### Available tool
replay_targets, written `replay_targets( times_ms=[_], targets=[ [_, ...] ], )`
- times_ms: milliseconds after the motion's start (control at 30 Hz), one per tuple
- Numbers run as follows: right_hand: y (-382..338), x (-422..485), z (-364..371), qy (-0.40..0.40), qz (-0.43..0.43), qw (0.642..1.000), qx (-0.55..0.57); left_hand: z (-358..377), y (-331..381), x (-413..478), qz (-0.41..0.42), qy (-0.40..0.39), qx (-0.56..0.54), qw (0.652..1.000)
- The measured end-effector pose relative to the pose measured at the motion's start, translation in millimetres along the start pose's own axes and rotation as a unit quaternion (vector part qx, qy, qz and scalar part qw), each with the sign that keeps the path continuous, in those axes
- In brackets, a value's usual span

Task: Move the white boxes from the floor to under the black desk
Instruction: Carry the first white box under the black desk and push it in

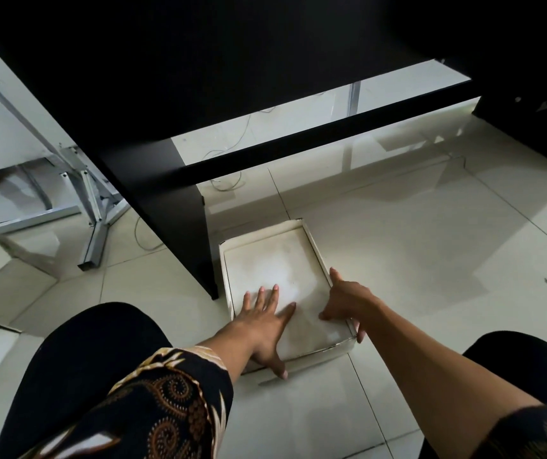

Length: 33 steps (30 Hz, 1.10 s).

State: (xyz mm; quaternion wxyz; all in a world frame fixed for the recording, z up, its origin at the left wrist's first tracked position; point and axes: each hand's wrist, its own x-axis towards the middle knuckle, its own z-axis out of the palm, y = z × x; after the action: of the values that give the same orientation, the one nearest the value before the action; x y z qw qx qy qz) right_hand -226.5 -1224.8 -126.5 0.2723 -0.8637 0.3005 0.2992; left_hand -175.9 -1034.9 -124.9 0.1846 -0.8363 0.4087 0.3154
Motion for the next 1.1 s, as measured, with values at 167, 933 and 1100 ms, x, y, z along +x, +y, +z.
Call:
replay_targets(
  times_ms=[167,933,1100],
  targets=[
    [-16.6,0.9,-1.1,0.117,-0.005,0.99,0.08,-15.9,-21.3,14.1,-0.069,-0.019,0.001,0.997],
    [-96.1,82.6,14.0,0.156,-0.095,0.981,0.062,-67.1,-125.2,39.5,-0.241,0.072,0.08,0.965],
    [-114.0,101.8,2.2,0.095,-0.066,0.984,0.137,-60.3,-144.5,42.7,-0.197,0.059,0.124,0.971]
  ],
)
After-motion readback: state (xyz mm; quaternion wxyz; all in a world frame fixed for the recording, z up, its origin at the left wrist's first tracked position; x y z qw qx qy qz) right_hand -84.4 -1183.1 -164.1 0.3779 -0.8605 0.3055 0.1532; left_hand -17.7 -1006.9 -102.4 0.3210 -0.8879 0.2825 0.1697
